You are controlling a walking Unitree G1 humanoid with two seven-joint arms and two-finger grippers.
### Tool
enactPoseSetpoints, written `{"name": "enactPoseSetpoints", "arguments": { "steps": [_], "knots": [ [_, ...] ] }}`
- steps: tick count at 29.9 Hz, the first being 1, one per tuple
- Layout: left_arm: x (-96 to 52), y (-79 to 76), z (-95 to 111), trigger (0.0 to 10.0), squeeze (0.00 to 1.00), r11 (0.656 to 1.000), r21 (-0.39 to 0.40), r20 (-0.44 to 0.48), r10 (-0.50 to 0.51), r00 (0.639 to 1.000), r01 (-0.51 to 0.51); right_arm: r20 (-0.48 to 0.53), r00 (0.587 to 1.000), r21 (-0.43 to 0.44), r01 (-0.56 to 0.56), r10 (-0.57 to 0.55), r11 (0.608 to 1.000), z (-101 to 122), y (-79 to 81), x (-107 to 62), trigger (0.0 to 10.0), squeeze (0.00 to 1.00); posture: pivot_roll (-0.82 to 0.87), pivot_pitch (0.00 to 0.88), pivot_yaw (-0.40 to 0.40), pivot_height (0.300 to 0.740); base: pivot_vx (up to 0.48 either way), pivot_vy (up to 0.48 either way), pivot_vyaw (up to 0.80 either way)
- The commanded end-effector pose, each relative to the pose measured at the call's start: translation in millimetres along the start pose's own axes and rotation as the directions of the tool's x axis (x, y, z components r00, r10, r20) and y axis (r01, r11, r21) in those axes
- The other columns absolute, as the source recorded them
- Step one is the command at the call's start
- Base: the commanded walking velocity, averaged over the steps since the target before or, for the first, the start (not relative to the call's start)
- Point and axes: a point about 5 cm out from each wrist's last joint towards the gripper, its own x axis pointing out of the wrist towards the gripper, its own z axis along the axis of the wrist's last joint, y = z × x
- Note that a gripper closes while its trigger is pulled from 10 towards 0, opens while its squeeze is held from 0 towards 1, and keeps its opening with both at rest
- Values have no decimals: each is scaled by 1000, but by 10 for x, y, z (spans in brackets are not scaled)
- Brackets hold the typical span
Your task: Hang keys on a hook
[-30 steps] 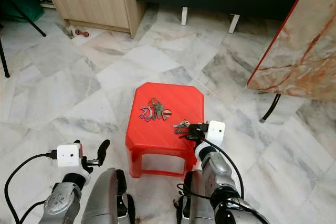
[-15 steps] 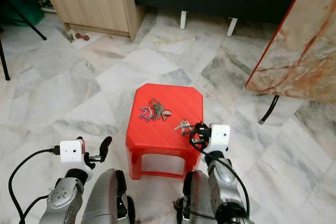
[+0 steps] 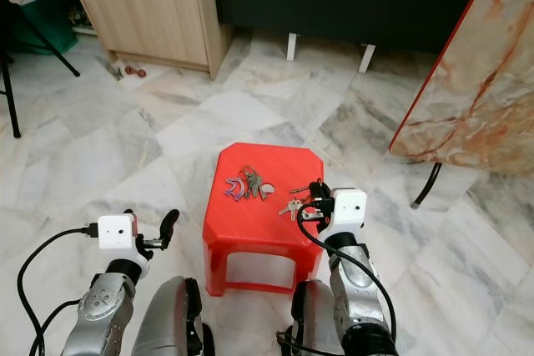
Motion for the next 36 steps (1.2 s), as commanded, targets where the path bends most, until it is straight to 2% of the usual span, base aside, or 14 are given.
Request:
{"name": "enactPoseSetpoints", "arguments": {
  "steps": [1, 10, 19, 24, 28, 36],
  "knots": [
    [-15, 0, -41, 10000, 0, 1000, 18, -15, 0, 1000, 0, -11, 1000, 4, 19, -19, 1000, -24, -34, -39, 10000, 0, 85, 106, -38, 628, 0, 0, 0],
    [-5, -8, -50, 10000, 0, 1000, 16, -10, -11, 1000, 11, -9, 1000, 12, 25, -25, 1000, -15, -19, -39, 10000, 0, 85, 88, -31, 678, 0, 0, 0],
    [5, -29, -39, 10000, 0, 1000, 17, -1, -20, 1000, 20, -20, 999, 18, 31, -30, 999, -33, 2, -45, 10000, 0, 90, 112, -29, 738, 0, 0, 0],
    [-1, -24, -41, 10000, 0, 1000, 14, 1, -18, 1000, 18, -53, 998, -7, 34, -34, 999, -70, 9, -49, 10000, 0, 92, 115, -28, 740, 0, 0, 0],
    [-5, -20, -32, 10000, 0, 1000, 4, 10, -16, 1000, 16, -43, 998, 11, 40, -40, 999, -70, 10, -53, 10000, 0, 92, 115, -28, 740, 0, 0, 0],
    [-1, -20, -21, 10000, 0, 1000, -1, 15, -16, 1000, 16, -56, 997, -4, 51, -51, 999, -76, 0, -53, 10000, 0, 89, 128, -27, 740, -275, 0, 0]
  ]
}}
